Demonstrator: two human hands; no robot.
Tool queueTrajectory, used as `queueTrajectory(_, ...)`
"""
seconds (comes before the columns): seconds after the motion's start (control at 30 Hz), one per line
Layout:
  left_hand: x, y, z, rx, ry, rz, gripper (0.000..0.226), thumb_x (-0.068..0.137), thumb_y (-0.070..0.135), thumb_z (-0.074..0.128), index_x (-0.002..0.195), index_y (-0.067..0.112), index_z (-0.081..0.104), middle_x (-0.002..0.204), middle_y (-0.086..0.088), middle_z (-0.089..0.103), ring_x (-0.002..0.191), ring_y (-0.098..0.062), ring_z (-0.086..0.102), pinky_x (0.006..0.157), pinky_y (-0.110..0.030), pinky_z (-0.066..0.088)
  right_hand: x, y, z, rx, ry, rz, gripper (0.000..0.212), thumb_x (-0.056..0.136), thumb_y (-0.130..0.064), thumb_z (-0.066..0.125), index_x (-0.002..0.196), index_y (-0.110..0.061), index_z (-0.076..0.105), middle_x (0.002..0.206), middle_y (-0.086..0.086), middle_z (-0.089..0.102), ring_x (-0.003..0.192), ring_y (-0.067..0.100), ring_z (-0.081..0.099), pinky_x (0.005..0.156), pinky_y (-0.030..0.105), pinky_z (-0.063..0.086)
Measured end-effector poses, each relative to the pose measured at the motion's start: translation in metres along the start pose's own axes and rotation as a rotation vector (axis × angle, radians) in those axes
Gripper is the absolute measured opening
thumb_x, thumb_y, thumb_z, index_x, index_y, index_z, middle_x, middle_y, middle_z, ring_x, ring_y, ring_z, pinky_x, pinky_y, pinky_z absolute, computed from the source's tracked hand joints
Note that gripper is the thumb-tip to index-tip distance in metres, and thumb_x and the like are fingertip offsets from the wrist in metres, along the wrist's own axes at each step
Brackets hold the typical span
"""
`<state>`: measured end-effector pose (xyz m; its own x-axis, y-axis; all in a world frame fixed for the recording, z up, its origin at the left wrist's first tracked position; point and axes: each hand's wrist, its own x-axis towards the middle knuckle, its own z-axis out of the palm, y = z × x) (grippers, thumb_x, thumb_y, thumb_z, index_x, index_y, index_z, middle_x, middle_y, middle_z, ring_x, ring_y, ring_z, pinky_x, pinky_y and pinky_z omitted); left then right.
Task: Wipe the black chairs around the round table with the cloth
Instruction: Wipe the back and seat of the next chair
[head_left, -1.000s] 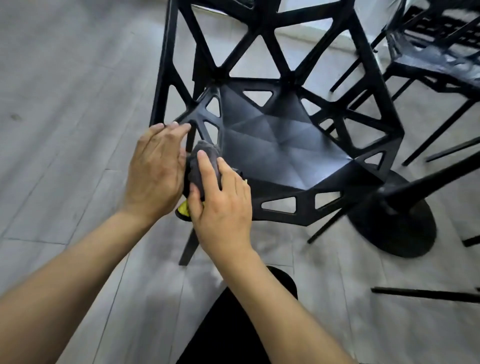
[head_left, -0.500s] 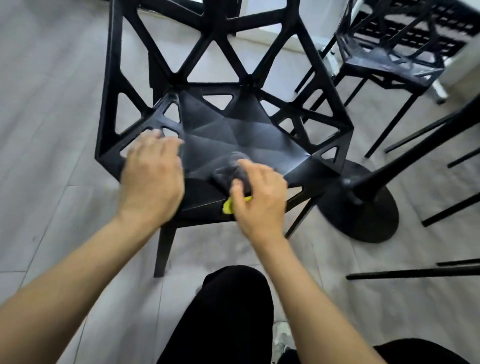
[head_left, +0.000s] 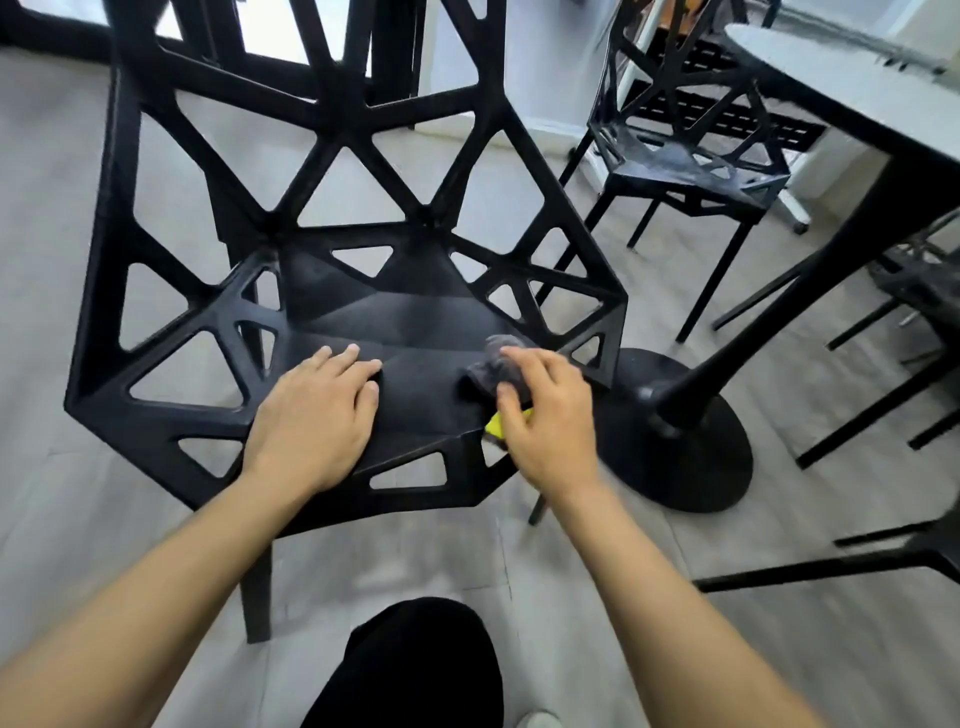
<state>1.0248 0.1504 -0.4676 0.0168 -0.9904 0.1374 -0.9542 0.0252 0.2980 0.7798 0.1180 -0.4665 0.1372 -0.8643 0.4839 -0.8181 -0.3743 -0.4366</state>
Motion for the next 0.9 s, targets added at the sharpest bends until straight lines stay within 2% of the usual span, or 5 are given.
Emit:
queueTrajectory(0.27,0.008,0.002,0.002,-0.056,-0.002,-0.088,0.040,0.103,0.034,0.040,0.136,0.027,0.063,0.150,0.000,0.051,0.141,-0.023,0.043,0.115,-0.041,0.033,0.014,-0.009,0.005,-0.118,-0.168,-0.286,0.040,0.087,-0.036,0.057,0.126,-0.032,0.064,0.105,0.002,0.058,0.094,0.025,0.053,0.082,0.039,0.042)
queueTrajectory(0.37,0.018,0.020,-0.005,-0.001,0.061,-0.189,0.036,0.099,0.034,0.042,0.096,0.021,0.076,0.124,-0.003,0.069,0.114,-0.029,0.062,0.095,-0.044,0.043,0.050,0.049,-0.016,-0.291,-0.091,-0.031,0.039,0.085,-0.033,0.061,0.124,-0.033,0.061,0.103,0.005,0.054,0.093,0.031,0.053,0.081,0.041,0.045)
queueTrajectory(0.47,0.043,0.039,-0.003,0.054,0.080,-0.244,0.031,0.094,0.034,0.046,0.076,0.015,0.061,0.098,-0.006,0.066,0.084,-0.034,0.059,0.078,-0.043,0.044,0.061,0.060,-0.026,-0.382,-0.154,-0.101,0.039,0.087,-0.032,0.063,0.125,-0.029,0.058,0.106,0.007,0.053,0.093,0.032,0.052,0.079,0.042,0.046)
queueTrajectory(0.7,0.141,0.051,0.037,0.026,0.012,-0.057,0.048,0.099,0.036,0.043,0.144,0.024,0.049,0.155,-0.003,0.042,0.143,-0.024,0.037,0.115,-0.042,0.030,0.126,0.090,-0.072,0.023,0.266,0.117,0.043,0.101,-0.033,0.053,0.143,-0.036,0.046,0.116,0.002,0.046,0.109,0.023,0.047,0.096,0.036,0.042)
queueTrajectory(0.9,0.177,0.036,0.059,0.090,-0.108,-0.150,0.060,0.104,0.048,0.024,0.160,0.034,0.010,0.168,0.004,0.005,0.154,-0.018,0.003,0.126,-0.037,0.006,0.191,0.127,-0.035,0.052,-0.343,0.182,0.055,0.096,-0.036,0.056,0.146,-0.036,0.032,0.119,0.003,0.044,0.111,0.028,0.050,0.095,0.043,0.046)
